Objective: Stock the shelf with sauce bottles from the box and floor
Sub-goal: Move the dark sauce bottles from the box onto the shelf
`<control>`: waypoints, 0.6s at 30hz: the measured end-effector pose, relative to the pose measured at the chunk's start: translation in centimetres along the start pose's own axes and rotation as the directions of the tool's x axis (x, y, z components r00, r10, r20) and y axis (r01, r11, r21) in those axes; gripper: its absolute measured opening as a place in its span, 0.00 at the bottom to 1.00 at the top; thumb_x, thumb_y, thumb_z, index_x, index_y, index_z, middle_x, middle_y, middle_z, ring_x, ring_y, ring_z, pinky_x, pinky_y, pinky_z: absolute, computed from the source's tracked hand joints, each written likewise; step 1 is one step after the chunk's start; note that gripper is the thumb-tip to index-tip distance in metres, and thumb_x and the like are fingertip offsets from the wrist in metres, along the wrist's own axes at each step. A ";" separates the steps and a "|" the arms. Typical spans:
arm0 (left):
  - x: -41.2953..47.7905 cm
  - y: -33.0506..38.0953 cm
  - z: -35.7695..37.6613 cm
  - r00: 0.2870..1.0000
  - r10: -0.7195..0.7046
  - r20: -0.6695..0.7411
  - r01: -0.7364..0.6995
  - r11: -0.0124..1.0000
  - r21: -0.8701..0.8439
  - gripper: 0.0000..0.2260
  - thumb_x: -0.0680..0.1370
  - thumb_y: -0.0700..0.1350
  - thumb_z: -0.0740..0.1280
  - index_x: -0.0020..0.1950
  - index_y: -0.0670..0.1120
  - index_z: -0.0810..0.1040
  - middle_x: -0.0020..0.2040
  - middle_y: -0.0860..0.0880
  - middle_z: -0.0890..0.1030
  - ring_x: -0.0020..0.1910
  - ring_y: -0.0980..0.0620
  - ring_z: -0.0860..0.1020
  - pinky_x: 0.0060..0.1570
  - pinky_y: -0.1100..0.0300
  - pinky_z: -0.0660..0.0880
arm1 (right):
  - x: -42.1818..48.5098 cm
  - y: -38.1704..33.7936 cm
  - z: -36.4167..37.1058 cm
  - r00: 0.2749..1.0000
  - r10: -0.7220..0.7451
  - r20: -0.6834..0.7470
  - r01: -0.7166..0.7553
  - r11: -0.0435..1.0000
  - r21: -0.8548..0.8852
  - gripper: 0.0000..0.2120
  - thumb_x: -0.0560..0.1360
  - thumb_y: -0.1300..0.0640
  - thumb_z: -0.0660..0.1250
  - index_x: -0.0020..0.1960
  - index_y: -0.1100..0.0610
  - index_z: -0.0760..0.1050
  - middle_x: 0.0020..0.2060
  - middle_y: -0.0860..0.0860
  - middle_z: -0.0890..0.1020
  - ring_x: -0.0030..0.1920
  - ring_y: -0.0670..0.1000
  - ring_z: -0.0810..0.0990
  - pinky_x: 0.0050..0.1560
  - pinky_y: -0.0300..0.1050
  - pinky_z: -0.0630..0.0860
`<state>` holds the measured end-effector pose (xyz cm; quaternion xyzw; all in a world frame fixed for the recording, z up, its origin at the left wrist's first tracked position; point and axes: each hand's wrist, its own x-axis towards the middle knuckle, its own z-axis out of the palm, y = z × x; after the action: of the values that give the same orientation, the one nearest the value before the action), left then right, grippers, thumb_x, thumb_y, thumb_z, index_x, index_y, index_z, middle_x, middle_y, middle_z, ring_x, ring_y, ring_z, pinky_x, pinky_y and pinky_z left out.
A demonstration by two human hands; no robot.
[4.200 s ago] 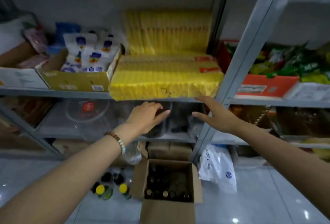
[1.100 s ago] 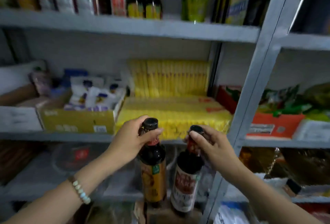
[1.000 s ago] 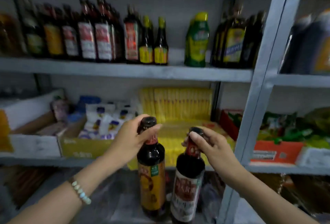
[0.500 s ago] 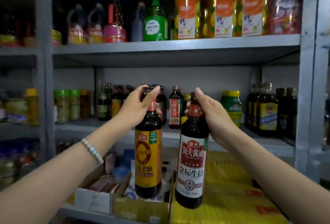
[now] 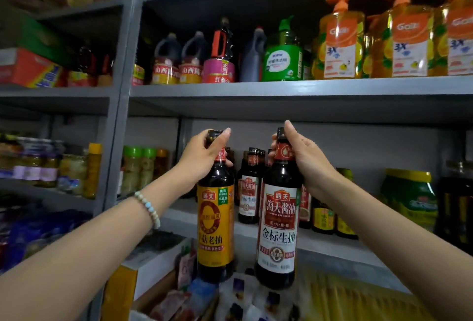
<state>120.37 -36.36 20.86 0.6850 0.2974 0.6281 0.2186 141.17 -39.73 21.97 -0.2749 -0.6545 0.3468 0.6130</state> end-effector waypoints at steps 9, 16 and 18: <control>11.3 -8.4 -6.6 0.997 0.055 0.057 -0.056 0.998 0.011 0.22 0.75 0.60 0.64 0.48 0.40 0.73 0.40 0.42 0.82 0.37 0.49 0.84 0.45 0.51 0.78 | 11.9 6.0 5.6 0.998 -0.023 -0.056 0.019 0.997 -0.074 0.25 0.67 0.36 0.65 0.50 0.56 0.77 0.39 0.50 0.83 0.41 0.49 0.82 0.54 0.50 0.76; 16.2 -15.3 -8.1 1.000 0.012 0.020 -0.011 0.999 -0.052 0.15 0.76 0.57 0.64 0.44 0.45 0.72 0.35 0.48 0.80 0.32 0.55 0.83 0.35 0.62 0.76 | 17.9 11.6 8.6 0.996 -0.006 -0.084 -0.008 0.987 -0.163 0.20 0.77 0.42 0.58 0.54 0.58 0.74 0.42 0.51 0.81 0.43 0.48 0.82 0.49 0.44 0.77; 17.0 -17.1 -8.2 1.000 -0.013 0.026 0.014 0.999 -0.047 0.14 0.76 0.57 0.64 0.44 0.46 0.72 0.36 0.48 0.80 0.32 0.55 0.83 0.35 0.62 0.74 | 19.0 13.0 9.2 0.996 0.008 -0.087 -0.024 0.981 -0.191 0.22 0.77 0.42 0.58 0.56 0.60 0.74 0.42 0.51 0.81 0.42 0.47 0.82 0.43 0.39 0.78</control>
<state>110.54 -12.94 22.77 0.6855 0.2842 0.6248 0.2429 129.38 -17.96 23.22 -0.3526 -0.6556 0.2749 0.6085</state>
